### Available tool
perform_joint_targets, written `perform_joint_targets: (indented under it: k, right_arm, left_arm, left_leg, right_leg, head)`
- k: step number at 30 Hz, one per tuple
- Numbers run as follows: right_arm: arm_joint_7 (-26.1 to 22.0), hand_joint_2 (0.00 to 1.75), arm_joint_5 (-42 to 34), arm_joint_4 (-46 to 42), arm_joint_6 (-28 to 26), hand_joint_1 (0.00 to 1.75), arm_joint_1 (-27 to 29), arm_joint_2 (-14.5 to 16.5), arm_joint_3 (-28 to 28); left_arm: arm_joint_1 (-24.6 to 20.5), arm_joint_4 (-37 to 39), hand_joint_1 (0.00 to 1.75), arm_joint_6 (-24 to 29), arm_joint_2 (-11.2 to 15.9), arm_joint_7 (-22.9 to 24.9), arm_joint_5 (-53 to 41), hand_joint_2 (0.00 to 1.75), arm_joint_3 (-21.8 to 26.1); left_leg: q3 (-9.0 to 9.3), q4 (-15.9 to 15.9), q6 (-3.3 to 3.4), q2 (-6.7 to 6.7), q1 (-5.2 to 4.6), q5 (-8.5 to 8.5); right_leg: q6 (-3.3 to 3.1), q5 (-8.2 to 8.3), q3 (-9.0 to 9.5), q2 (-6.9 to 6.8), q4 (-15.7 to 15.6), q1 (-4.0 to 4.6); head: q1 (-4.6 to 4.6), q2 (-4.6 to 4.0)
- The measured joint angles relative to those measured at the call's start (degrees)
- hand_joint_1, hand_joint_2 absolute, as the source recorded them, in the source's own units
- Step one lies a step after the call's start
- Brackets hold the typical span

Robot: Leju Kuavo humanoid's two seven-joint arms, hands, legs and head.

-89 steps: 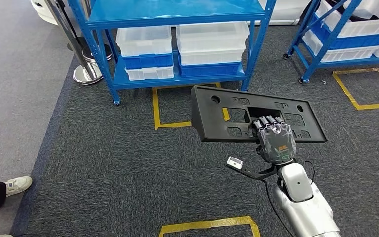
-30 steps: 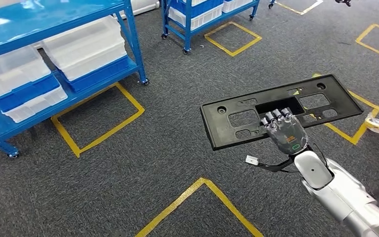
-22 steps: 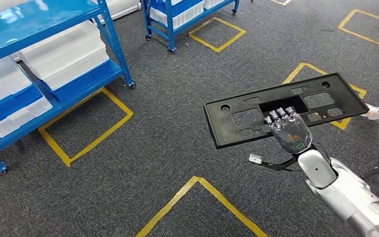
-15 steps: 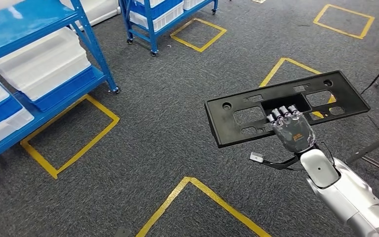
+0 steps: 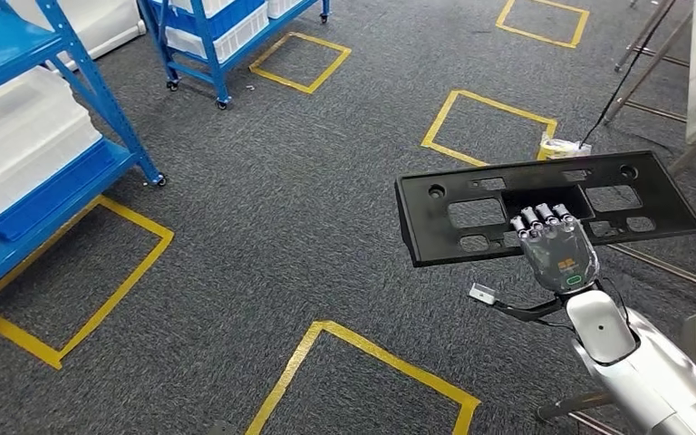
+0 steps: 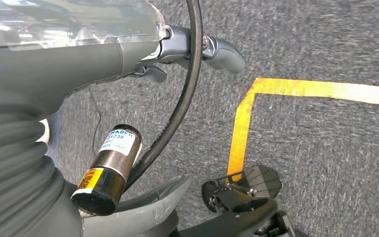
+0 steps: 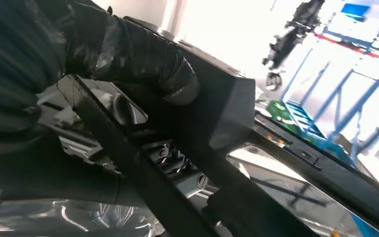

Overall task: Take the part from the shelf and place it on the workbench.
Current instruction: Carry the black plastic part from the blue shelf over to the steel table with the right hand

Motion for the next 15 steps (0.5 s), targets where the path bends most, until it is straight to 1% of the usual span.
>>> perform_joint_targets:
  k: [1,2,3,4,5,6,7,8,9,10,11,12,13,14,15]
  right_arm:
    - [-0.01,1.75,0.00,-0.12,-0.01,1.73,0.06,-0.10,-0.32]
    - [-0.04,1.75,0.00,-0.26,-0.01,1.73,0.06,-0.19,-0.62]
    - [-0.14,1.75,0.00,-0.40,-0.01,1.73,0.10,-0.28,-0.92]
    - [-0.33,1.75,0.00,-0.52,-0.01,1.73,0.20,-0.43,-1.25]
    - [-0.61,1.75,0.00,-0.64,-0.01,1.73,0.34,-0.70,-1.62]
    - [-0.94,1.75,0.00,-0.78,-0.02,1.73,0.54,-1.00,-2.05]
    - [-1.26,1.75,0.00,-0.97,-0.02,1.73,0.70,-1.31,-2.70]
    - [-1.55,1.75,0.00,-1.22,-0.03,1.73,0.82,-1.51,-3.45]
    - [-1.76,1.75,0.00,-1.50,-0.03,1.73,0.95,-1.60,-4.17]
    - [-1.91,1.75,0.00,-1.74,-0.03,1.73,1.03,-1.64,-4.83]
    - [-1.97,1.75,0.00,-1.91,-0.03,1.73,1.15,-1.64,-5.23]
    - [-1.98,1.75,0.00,-1.99,-0.03,1.73,1.29,-1.65,-5.45]
    - [-1.97,1.75,0.00,-2.01,-0.03,1.73,1.40,-1.66,-5.58]
    - [-1.96,1.75,0.00,-2.03,-0.03,1.73,1.48,-1.67,-5.63]
    - [-1.96,1.75,0.00,-2.09,-0.03,1.73,1.54,-1.67,-5.71]
  left_arm:
    - [-0.02,0.00,0.00,0.01,0.01,-0.01,-0.01,1.75,0.01]
    - [-0.03,0.00,0.00,0.01,0.03,-0.07,-0.02,1.75,0.01]
    - [-0.05,0.00,0.00,0.01,0.05,-0.15,-0.03,1.75,0.03]
    - [-0.07,0.00,0.00,0.02,0.07,-0.23,-0.03,1.75,0.05]
    - [-0.12,-0.01,0.00,0.03,0.08,-0.30,-0.01,1.75,0.11]
    - [-0.19,-0.01,0.00,0.02,0.08,-0.31,0.01,1.75,0.21]
    - [-0.24,-0.02,0.00,-0.06,0.08,-0.30,-0.02,1.75,0.32]
    - [-0.25,-0.02,0.00,-0.19,0.08,-0.26,-0.16,1.75,0.41]
    - [-0.19,-0.02,0.00,-0.32,0.08,-0.21,-0.35,1.75,0.47]
    - [-0.09,-0.02,0.00,-0.44,0.08,-0.17,-0.54,1.75,0.49]
    - [0.03,-0.02,0.00,-0.49,0.08,-0.17,-0.67,1.75,0.49]
    - [0.13,-0.02,0.00,-0.50,0.08,-0.25,-0.70,1.75,0.50]
    - [0.17,-0.02,0.00,-0.50,0.08,-0.36,-0.70,1.75,0.50]
    - [0.14,-0.02,0.00,-0.50,0.08,-0.47,-0.72,1.75,0.50]
    - [0.07,-0.02,0.00,-0.50,0.08,-0.49,-0.78,1.75,0.50]
  left_leg:
    - [0.03,0.15,-0.22,0.60,-0.15,-0.21]
    - [0.09,0.28,-0.48,1.18,-0.28,-0.43]
    - [0.17,0.37,-0.76,1.71,-0.41,-0.61]
    - [0.27,0.32,-1.05,2.24,-0.49,-0.73]
    - [0.43,0.28,-1.33,2.78,-0.47,-0.85]
    - [0.49,0.39,-1.67,2.61,-0.40,-1.11]
    - [0.31,1.05,-1.97,1.64,-0.27,-1.76]
    - [-0.41,2.87,-2.19,0.21,-0.14,-3.02]
    - [-1.72,5.85,-2.34,-1.48,0.01,-4.79]
    - [-3.53,9.80,-2.37,-2.66,0.10,-6.77]
    - [-5.44,13.74,-2.37,-3.17,0.13,-8.31]
    - [-6.85,16.42,-2.34,-3.37,0.13,-8.87]
    - [-7.40,17.09,-2.26,-3.46,0.13,-8.23]
    - [-6.89,15.43,-2.10,-3.66,0.13,-6.50]
    - [-5.48,11.85,-1.86,-4.36,0.13,-4.08]
  right_leg:
    - [-0.18,1.20,2.11,-1.15,-3.67,0.24]
    - [-0.44,1.93,3.60,-1.99,-6.43,0.49]
    - [-0.73,2.10,4.26,-2.42,-7.80,0.75]
    - [-1.06,2.00,4.24,-2.17,-7.96,1.00]
    - [-1.38,2.09,4.17,-1.46,-8.13,1.01]
    - [-1.69,2.18,4.20,-0.88,-8.27,0.88]
    - [-2.06,2.28,4.26,-0.31,-8.44,0.72]
    - [-2.41,2.42,4.31,0.25,-8.62,0.55]
    - [-2.68,2.49,4.34,0.82,-8.70,0.46]
    - [-2.87,2.51,4.31,1.49,-8.69,0.51]
    - [-2.97,2.51,4.29,2.20,-8.64,0.59]
    - [-3.00,2.49,4.28,2.96,-8.57,0.66]
    - [-3.02,2.47,4.27,3.77,-8.46,0.72]
    - [-3.03,2.44,4.28,4.58,-8.35,0.74]
    - [-3.00,2.41,4.30,5.42,-8.24,0.73]
  head:
    - [-0.01,0.00]
    - [-0.01,0.00]
    - [-0.02,0.00]
    - [-0.02,0.00]
    - [-0.03,0.00]
    - [-0.03,0.00]
    - [-0.03,0.00]
    - [-0.04,0.00]
    - [-0.04,0.00]
    - [-0.04,0.00]
    - [-0.04,0.00]
    - [-0.04,0.00]
    - [-0.05,0.00]
    - [-0.05,0.00]
    - [-0.04,0.00]
